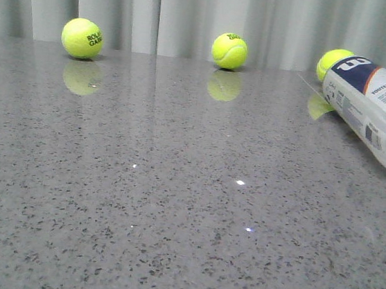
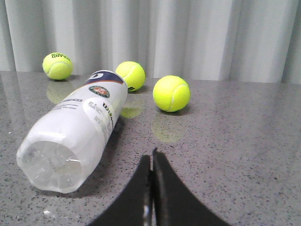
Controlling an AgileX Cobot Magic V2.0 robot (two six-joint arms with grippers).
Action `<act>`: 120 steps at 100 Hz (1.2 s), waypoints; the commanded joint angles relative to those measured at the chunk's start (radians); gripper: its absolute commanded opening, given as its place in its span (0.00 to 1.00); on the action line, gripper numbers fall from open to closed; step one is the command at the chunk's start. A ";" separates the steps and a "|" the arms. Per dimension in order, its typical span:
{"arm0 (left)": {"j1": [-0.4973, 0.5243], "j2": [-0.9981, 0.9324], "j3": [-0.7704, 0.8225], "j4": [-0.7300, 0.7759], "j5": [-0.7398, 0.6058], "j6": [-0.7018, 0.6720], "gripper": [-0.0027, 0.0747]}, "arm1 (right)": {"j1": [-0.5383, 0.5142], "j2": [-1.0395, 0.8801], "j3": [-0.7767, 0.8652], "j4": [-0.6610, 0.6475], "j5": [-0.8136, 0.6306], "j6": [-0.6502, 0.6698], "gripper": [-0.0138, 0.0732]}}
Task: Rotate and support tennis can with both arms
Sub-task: 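Move the right gripper down toward the white Wilson tennis can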
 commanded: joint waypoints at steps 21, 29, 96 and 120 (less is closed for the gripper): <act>-0.006 -0.030 0.036 -0.001 -0.079 -0.011 0.01 | -0.006 -0.016 0.002 -0.001 -0.086 -0.004 0.09; -0.006 -0.030 0.036 -0.001 -0.079 -0.011 0.01 | -0.006 -0.016 -0.003 -0.001 -0.086 -0.004 0.09; -0.006 -0.030 0.036 -0.001 -0.079 -0.011 0.01 | -0.006 0.351 -0.561 -0.023 0.489 -0.004 0.09; -0.006 -0.030 0.036 -0.001 -0.079 -0.011 0.01 | -0.006 0.593 -0.667 0.015 0.548 -0.004 0.09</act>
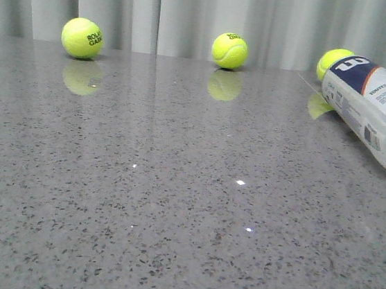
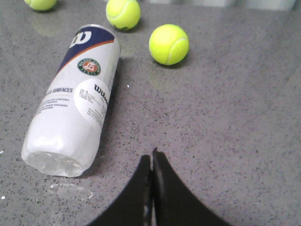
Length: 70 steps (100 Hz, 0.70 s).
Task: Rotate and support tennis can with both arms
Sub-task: 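Move the right gripper down toward the white Wilson tennis can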
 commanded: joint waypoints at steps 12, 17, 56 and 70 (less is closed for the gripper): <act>-0.006 -0.030 0.036 -0.001 -0.079 -0.011 0.01 | -0.006 0.175 -0.105 0.038 0.020 -0.004 0.09; -0.006 -0.030 0.036 -0.001 -0.079 -0.011 0.01 | -0.006 0.208 -0.123 0.040 0.039 -0.004 0.09; -0.006 -0.030 0.036 -0.001 -0.079 -0.011 0.01 | -0.004 0.418 -0.328 0.119 0.259 -0.130 0.37; -0.006 -0.030 0.036 -0.001 -0.079 -0.011 0.01 | -0.004 0.472 -0.404 0.212 0.266 -0.130 0.86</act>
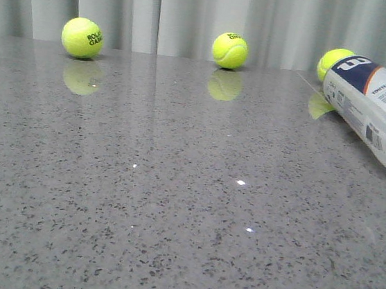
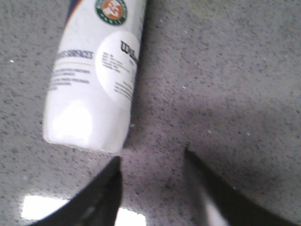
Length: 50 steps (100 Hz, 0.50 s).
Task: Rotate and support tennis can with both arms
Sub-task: 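Move the right gripper down toward the white Wilson tennis can, then grasp the lying can with the right gripper from above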
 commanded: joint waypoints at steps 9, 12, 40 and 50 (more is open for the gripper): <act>-0.006 -0.030 0.036 -0.001 -0.079 -0.011 0.01 | -0.004 0.068 -0.109 0.089 -0.014 -0.019 0.89; -0.006 -0.030 0.036 -0.001 -0.079 -0.011 0.01 | -0.004 0.086 -0.126 0.098 0.000 -0.018 0.88; -0.006 -0.030 0.036 -0.001 -0.079 -0.011 0.01 | -0.004 0.308 -0.237 0.227 0.108 0.014 0.87; -0.006 -0.030 0.036 -0.001 -0.079 -0.011 0.01 | -0.004 0.381 -0.262 0.287 0.106 0.014 0.87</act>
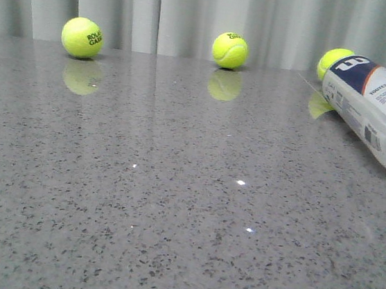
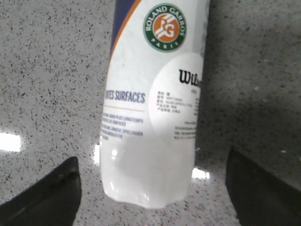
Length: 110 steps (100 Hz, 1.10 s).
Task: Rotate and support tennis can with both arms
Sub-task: 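Grasp the lying can with the right gripper from above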
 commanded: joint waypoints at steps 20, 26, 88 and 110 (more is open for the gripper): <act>-0.006 -0.030 0.036 -0.001 -0.079 -0.011 0.01 | -0.004 0.147 -0.095 0.095 -0.071 0.004 0.87; -0.006 -0.030 0.036 -0.001 -0.079 -0.011 0.01 | -0.004 0.178 -0.111 0.096 -0.072 0.004 0.87; -0.006 -0.030 0.036 -0.001 -0.079 -0.011 0.01 | 0.008 0.243 -0.154 0.110 -0.045 -0.035 0.49; -0.006 -0.030 0.036 -0.001 -0.079 -0.011 0.01 | 0.130 0.246 -0.333 0.053 0.020 -0.222 0.49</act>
